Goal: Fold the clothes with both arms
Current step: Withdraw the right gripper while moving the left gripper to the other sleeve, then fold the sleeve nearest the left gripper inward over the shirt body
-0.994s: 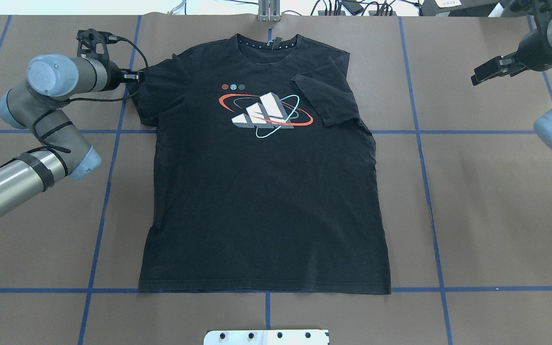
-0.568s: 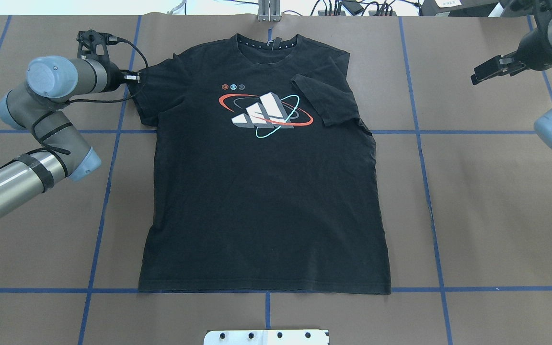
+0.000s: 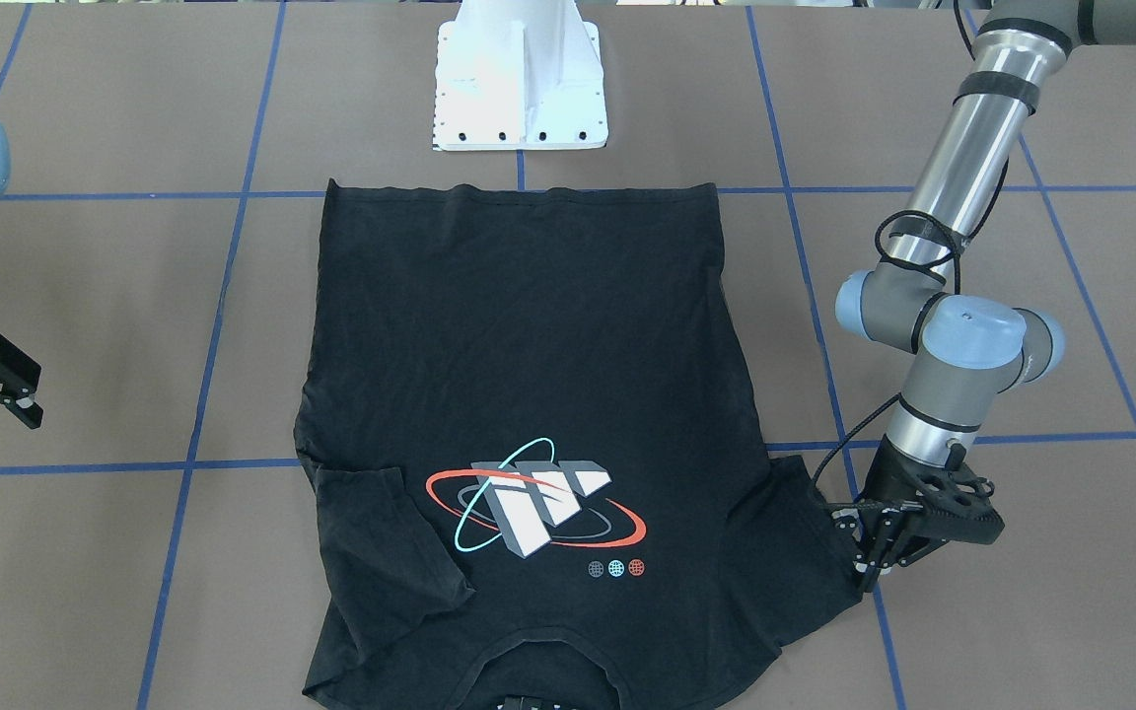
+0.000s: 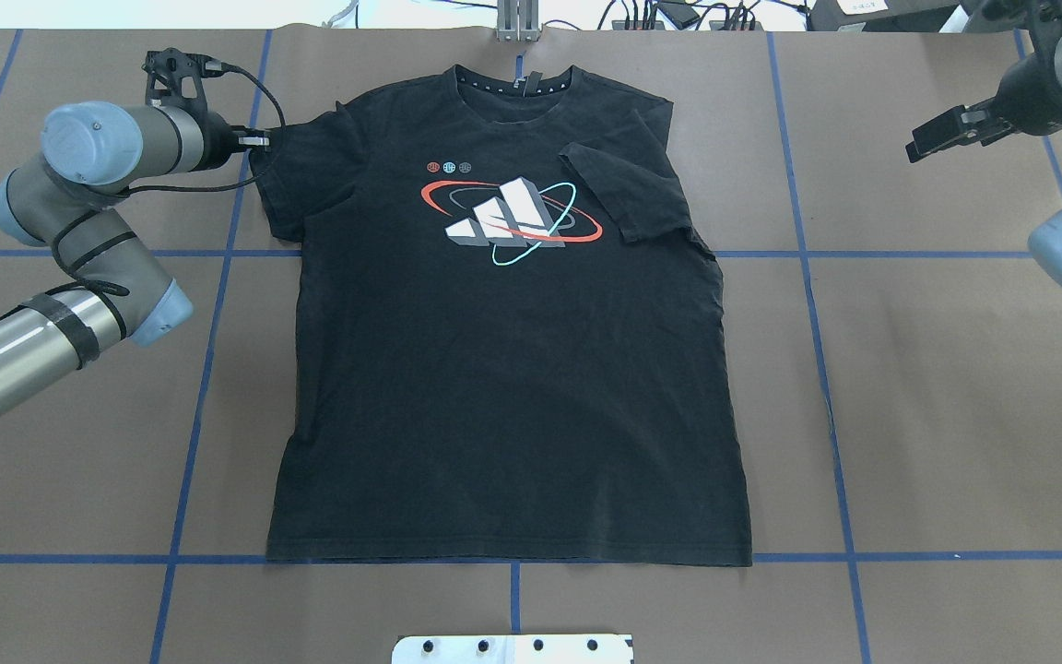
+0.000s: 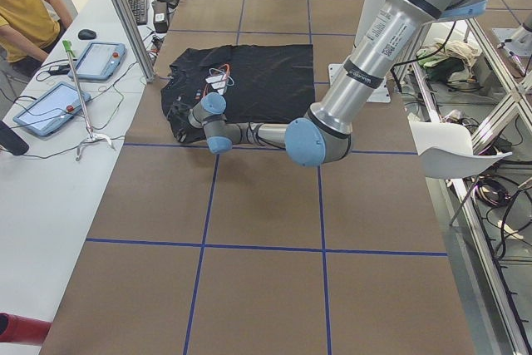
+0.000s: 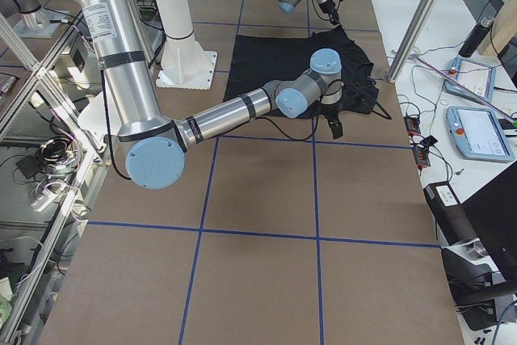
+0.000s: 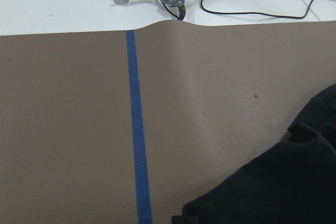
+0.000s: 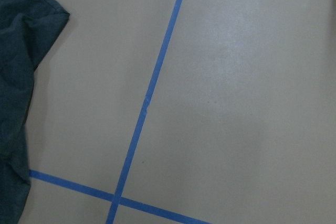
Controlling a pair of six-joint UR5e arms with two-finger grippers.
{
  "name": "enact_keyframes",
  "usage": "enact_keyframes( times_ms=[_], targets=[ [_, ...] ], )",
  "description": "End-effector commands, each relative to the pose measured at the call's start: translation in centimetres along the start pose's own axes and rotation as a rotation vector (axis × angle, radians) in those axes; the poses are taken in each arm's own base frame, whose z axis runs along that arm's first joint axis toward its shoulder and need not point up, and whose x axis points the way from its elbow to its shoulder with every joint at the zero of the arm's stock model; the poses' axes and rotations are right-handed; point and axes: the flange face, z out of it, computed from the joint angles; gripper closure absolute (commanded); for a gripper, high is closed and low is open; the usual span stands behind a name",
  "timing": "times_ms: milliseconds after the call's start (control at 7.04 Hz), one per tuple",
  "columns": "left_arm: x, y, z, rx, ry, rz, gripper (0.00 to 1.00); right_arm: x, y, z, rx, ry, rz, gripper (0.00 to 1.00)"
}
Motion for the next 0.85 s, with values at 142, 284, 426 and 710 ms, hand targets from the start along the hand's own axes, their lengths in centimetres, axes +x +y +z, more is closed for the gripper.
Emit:
enact_keyframes(
  times_ms=[142, 284, 426, 710],
  targets=[
    [5.5, -3.4, -3.2, -0.021, -0.020, -0.004, 1.00, 0.1, 0.1, 0.0, -0.001, 0.001, 0.002, 0.00],
    [7.9, -4.7, -4.6, -0.052, -0.060, -0.017, 1.00, 0.1, 0.1, 0.0, -0.001, 0.001, 0.003, 0.00],
    [10.9, -5.1, -5.3, -0.077, -0.072, -0.072, 1.00, 0.1, 0.1, 0.0, -0.001, 0.001, 0.003, 0.00],
    [21.5, -3.3, -4.4, -0.123, -0.093, -0.148, 1.00, 0.0, 0.1, 0.1, -0.002, 0.000, 0.002, 0.00]
  ],
)
